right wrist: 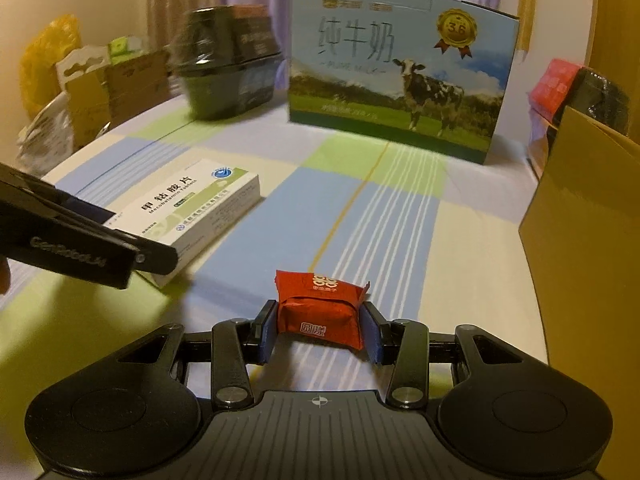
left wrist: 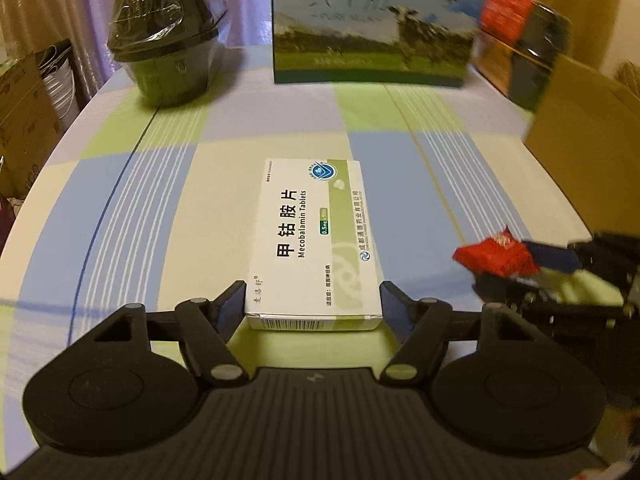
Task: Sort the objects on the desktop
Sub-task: 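Grasp the white medicine box with the left tool while the right tool grasps the red candy, then lift the medicine box and red candy and carry both over the cardboard box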
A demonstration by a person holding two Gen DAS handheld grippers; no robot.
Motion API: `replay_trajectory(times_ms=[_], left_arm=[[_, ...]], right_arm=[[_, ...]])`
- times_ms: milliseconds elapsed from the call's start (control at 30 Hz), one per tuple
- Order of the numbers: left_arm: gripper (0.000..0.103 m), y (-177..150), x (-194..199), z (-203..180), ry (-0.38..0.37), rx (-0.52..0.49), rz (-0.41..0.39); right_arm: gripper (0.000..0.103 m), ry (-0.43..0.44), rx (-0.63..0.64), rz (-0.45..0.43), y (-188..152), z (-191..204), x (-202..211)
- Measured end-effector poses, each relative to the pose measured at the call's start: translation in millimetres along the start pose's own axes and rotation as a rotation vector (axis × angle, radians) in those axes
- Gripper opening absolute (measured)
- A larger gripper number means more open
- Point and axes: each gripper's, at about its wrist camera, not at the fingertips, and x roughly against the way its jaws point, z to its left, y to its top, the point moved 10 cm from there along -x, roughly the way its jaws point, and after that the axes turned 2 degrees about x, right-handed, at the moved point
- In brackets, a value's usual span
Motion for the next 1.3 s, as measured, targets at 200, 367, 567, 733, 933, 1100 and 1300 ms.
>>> replay_trajectory(times_ms=[200,367,567,733,933,1100,1300], left_arm=[[0.067,-65.4,51.5,-14.5,-0.027,-0.045,0.028],[0.067,-122.2,100.5,-40.4,-0.061,-0.050,0.042],[0.067,-169.3,139.0,-66.6,-0.082,-0.018,0.059],[0.069,-183.3,149.4,-70.5,-0.056,0.011,0.062],[0.081,-184.6,156.0,-64.9,-0.035,0.016,0.049],[0.087,-177.5,158.9,-57.5,-0.022,0.027,0.025],[0.088,-174.6,154.9,-57.6,-0.032,0.025,0.025]], right_arm=[[0.040,0.012,-0.026,0.041,-42.7,22.5,51.7],[0.040,0.011,-0.025,0.071,-90.0,44.2,111.8],[0.041,-0.004,-0.031,0.097,-133.3,53.7,163.6],[0.059,-0.014,-0.032,0.105,-143.9,55.9,179.2],[0.085,-0.031,-0.070,0.088,-144.8,57.3,184.9],[0.086,-0.044,-0.139,0.076,-145.2,55.6,178.6],[0.085,-0.072,-0.167,0.047,-146.9,56.7,170.9]])
